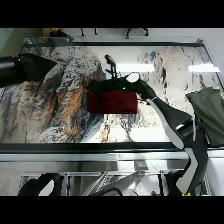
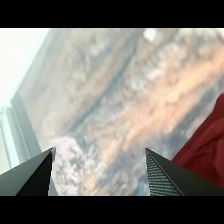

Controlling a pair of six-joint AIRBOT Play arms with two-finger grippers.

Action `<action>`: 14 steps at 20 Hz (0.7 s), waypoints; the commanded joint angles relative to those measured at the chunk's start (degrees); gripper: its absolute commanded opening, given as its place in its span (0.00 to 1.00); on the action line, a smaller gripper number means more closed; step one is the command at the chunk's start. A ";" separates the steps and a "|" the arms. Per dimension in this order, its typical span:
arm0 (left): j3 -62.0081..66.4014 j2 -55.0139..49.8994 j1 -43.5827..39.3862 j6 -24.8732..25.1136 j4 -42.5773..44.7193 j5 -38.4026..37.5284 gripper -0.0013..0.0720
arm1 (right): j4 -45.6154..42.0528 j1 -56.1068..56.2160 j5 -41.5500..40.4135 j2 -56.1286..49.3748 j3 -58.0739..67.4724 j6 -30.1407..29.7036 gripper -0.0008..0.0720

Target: Fold the shirts.

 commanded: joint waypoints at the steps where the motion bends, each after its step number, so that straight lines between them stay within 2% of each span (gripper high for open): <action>1: -7.85 5.40 0.26 0.31 0.00 5.25 0.03 | -5.03 -8.28 8.26 5.46 0.04 3.80 0.87; 4: -10.84 7.50 0.26 0.28 0.00 7.72 0.03 | -20.65 -19.78 17.07 7.91 0.04 14.64 0.87; 6: -10.88 8.02 0.22 0.28 -0.04 7.28 0.03 | -28.68 -25.75 22.12 7.37 -0.83 17.97 0.87; 9: -10.88 8.11 0.20 0.09 -0.15 7.32 0.03 | -30.47 -30.25 23.30 5.44 -4.42 18.08 0.87; 14: -10.88 8.09 0.22 0.09 0.00 7.32 0.03 | -30.38 -28.96 22.99 -0.39 -8.55 16.44 0.86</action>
